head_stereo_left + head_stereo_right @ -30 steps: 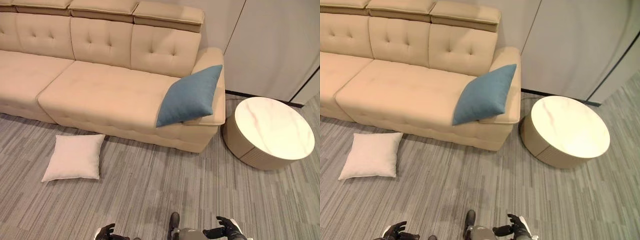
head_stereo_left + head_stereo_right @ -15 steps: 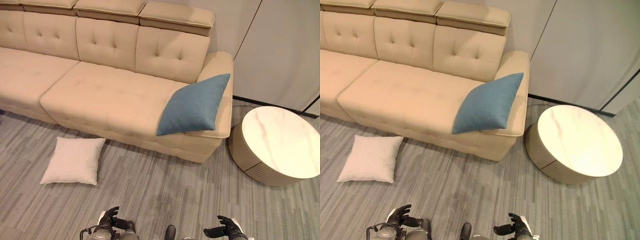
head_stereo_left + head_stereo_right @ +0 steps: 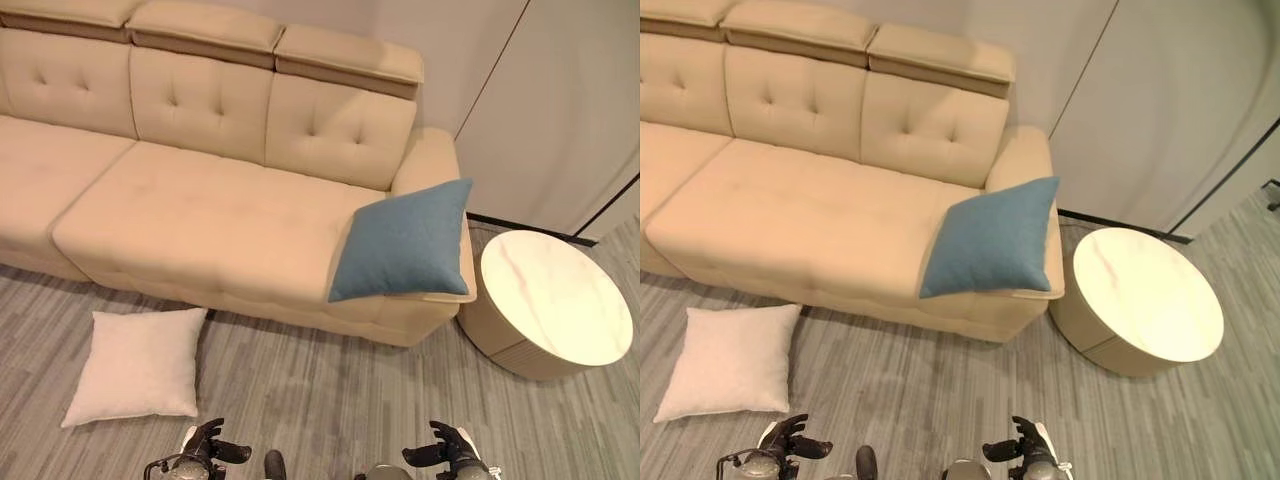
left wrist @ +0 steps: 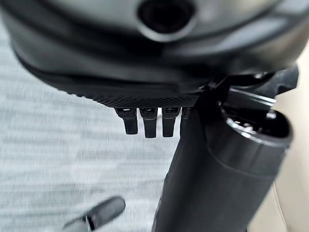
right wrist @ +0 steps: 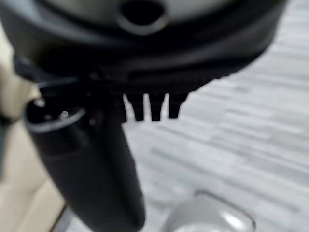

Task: Pick up all the scattered cushions and arrange them neatly on the sofa.

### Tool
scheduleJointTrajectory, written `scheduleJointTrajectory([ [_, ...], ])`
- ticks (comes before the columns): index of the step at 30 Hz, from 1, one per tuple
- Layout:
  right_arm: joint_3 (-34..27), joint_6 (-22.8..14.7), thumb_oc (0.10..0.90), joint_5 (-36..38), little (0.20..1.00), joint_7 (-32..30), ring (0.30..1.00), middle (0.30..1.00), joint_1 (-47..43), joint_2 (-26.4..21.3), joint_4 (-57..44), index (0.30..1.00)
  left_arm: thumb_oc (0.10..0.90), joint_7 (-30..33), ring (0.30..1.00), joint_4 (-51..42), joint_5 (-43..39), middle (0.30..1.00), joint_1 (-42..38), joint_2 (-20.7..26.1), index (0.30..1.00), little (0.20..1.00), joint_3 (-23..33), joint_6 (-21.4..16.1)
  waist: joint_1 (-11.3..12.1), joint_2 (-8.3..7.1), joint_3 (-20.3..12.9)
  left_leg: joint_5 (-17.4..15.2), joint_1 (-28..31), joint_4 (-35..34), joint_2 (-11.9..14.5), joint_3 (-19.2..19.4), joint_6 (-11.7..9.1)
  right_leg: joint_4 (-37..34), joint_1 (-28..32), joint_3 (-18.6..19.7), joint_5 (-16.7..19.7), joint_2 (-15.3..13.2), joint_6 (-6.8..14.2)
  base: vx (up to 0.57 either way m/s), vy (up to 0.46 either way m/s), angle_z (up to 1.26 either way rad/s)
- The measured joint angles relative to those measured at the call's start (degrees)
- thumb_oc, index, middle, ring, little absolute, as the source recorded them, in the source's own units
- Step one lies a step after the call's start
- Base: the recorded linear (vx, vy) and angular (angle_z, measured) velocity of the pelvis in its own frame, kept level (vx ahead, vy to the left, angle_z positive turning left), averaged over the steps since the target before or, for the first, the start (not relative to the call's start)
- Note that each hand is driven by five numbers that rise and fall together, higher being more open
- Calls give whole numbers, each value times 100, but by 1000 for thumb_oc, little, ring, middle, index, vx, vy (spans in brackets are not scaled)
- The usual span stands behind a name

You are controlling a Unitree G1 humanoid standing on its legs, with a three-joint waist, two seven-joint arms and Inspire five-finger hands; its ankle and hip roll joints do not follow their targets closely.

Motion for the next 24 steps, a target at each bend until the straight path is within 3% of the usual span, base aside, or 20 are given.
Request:
scheduleJointTrajectory([
  [3, 155, -19, 800, -26, 900, 27, 900, 900, 20, 32, -89, 900, 800, 3, 900, 24, 1, 900, 218, -28, 900, 900, 11, 24, 31, 62, -57, -184, 107, 1, -8, 211, -111, -1243, -180, -480, 282, 22, -125, 229, -15, -44],
  [6, 99, 17, 800, -15, 900, 36, 900, 900, 62, 29, -90, 900, 800, -19, 900, 182, 23, 900, 270, -93, 900, 900, -10, 89, -130, 6, -62, -307, 228, -10, -3, 235, -119, -1704, -325, -671, 673, 91, -88, 215, -49, -9],
  [9, 76, 30, 800, -24, 900, -3, 900, 900, 180, -6, -55, 900, 800, -48, 900, 179, 124, 900, 323, -183, 900, 900, -59, 97, -231, -71, -182, -442, 413, 2, 72, 53, -306, -1905, -118, -398, 1303, 287, -510, 148, -61, 19],
  [11, 75, 75, 800, -26, 900, -1, 900, 900, 246, -78, -30, 900, 800, -115, 900, 78, 124, 900, 255, -246, 900, 900, -232, 65, -171, 9, -223, -489, 448, 208, 345, 46, -461, -2319, 186, -491, 1382, 611, -725, 196, -202, 10],
  [12, 1, 72, 800, -17, 900, 3, 900, 900, 237, -77, -31, 900, 800, -113, 900, 88, 125, 900, 220, -280, 900, 900, -249, 62, -220, 30, -212, -557, 328, 536, 480, -23, -677, -2543, 371, -494, 1321, 717, -750, 169, -217, 41],
  [13, -82, 69, 800, -7, 900, 3, 900, 900, 302, -48, -24, 900, 800, -141, 900, 225, 130, 900, 51, -283, 900, 900, -249, 82, -303, -84, -206, -712, -118, 1467, 547, -159, -921, -2878, 596, -547, 1343, 761, -797, 20, -112, 53],
  [14, -73, 65, 800, -7, 900, 1, 900, 900, 339, -42, 8, 900, 800, -140, 900, 206, 118, 900, -68, -265, 900, 900, -234, 81, -277, -223, -224, -731, -467, 2202, 543, -201, -978, -2985, 662, -532, 1419, 694, -889, 44, -79, 27],
  [16, -29, 64, 800, 7, 900, -14, 900, 900, 249, -137, 160, 900, 800, -110, 900, 101, 118, 900, -164, -287, 900, 900, -235, 38, -81, -193, -216, -714, -921, 3320, 723, -362, -1101, -3060, 812, -370, 1361, 822, -1196, 130, -40, -32],
  [17, -4, 65, 800, 12, 900, -10, 900, 900, 206, -174, 207, 900, 800, -114, 900, 92, 100, 900, -191, -322, 900, 900, -239, 39, -50, -189, -196, -698, -1284, 3960, 792, -601, -1233, -3144, 900, -288, 1350, 881, -1247, 139, 32, -37],
  [18, -4, 68, 800, 16, 900, -17, 900, 900, 177, -181, 215, 900, 800, -108, 900, -20, 62, 900, -199, -336, 900, 900, -238, 35, -10, -203, -186, -841, -1448, 4064, 749, -798, -1181, -3157, 933, -183, 1326, 908, -1280, 99, 37, -49],
  [20, 39, 62, 800, 31, 900, -19, 900, 900, 132, -193, 214, 900, 800, -107, 900, -98, -8, 900, -221, -356, 900, 900, -239, -20, 43, -219, -168, -868, -1517, 3303, 693, -893, -1114, -3178, 969, -48, 1276, 933, -1319, 183, 78, -54],
  [21, 108, 62, 800, 35, 900, -18, 900, 900, 108, -195, 208, 900, 800, -103, 900, -87, -16, 900, -224, -376, 900, 900, -250, -19, 36, -233, -162, -833, -1496, 2577, 592, -1022, -1104, -3199, 990, 32, 1212, 944, -1298, 186, 110, -33],
  [22, 136, 67, 800, 35, 900, -15, 900, 900, 112, -191, 211, 900, 800, -103, 900, -83, -48, 900, -246, -398, 900, 900, -255, -21, 44, -266, -123, -663, -1392, 1659, 482, -1217, -1102, -3199, 1021, 69, 1171, 957, -1279, 149, 105, -31],
  [24, 151, 64, 800, 34, 900, -18, 900, 900, 90, -207, 232, 900, 800, -104, 900, -89, -162, 900, -287, -429, 900, 900, -242, -20, 82, -196, -14, -216, -1253, 536, 406, -1538, -1088, -3200, 1126, 196, 1129, 1057, -1177, 158, 115, -39],
])
